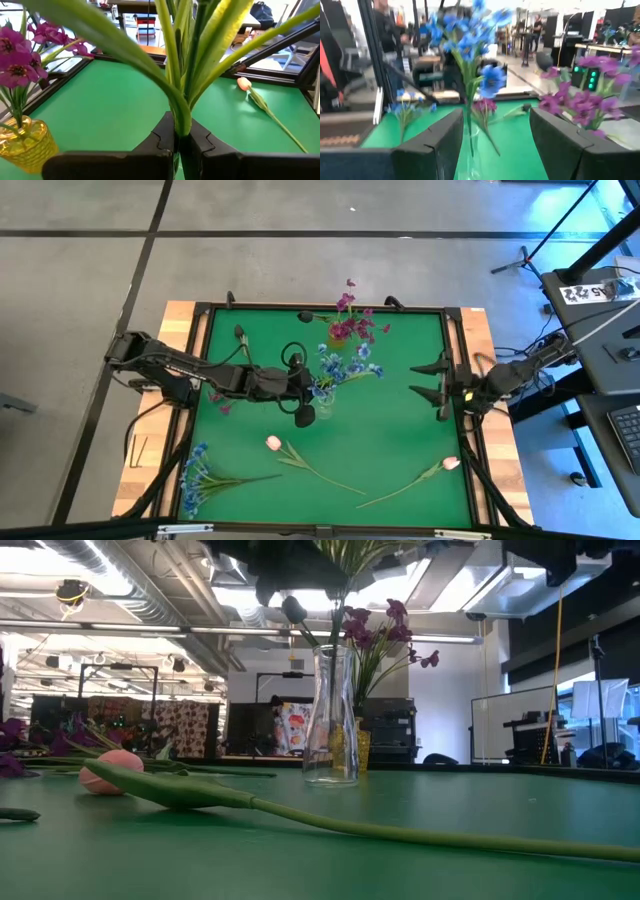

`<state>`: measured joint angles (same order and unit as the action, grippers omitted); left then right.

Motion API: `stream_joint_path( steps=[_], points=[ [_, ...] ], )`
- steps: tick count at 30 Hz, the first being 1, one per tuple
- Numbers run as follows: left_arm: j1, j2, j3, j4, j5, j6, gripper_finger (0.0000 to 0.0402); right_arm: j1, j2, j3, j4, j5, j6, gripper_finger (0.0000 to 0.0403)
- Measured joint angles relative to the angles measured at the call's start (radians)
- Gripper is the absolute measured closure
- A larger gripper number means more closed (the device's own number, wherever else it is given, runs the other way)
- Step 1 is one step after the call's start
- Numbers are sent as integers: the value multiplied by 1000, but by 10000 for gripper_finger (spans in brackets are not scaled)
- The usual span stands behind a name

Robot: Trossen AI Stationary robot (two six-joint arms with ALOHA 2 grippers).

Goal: Sort flowers into vase by color
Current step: Put the top blue flowers into the transparent vase

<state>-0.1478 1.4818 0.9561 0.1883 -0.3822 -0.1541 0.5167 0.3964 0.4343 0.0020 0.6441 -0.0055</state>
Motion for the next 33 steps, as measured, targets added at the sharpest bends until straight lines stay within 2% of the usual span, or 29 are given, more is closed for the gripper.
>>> stream_joint_path(
  steps=[8, 22, 33],
  points=[
    [0, 0, -63, 82, 1, -22, 397, 0, -120, -84, 0, 0, 0, 176],
    [9, 6, -107, 127, -2, -59, 394, 0, -133, -121, 12, 21, 12, 176],
    [12, 6, -107, 129, -20, -80, 310, 0, -133, -121, 18, 20, 26, 176]
  ],
)
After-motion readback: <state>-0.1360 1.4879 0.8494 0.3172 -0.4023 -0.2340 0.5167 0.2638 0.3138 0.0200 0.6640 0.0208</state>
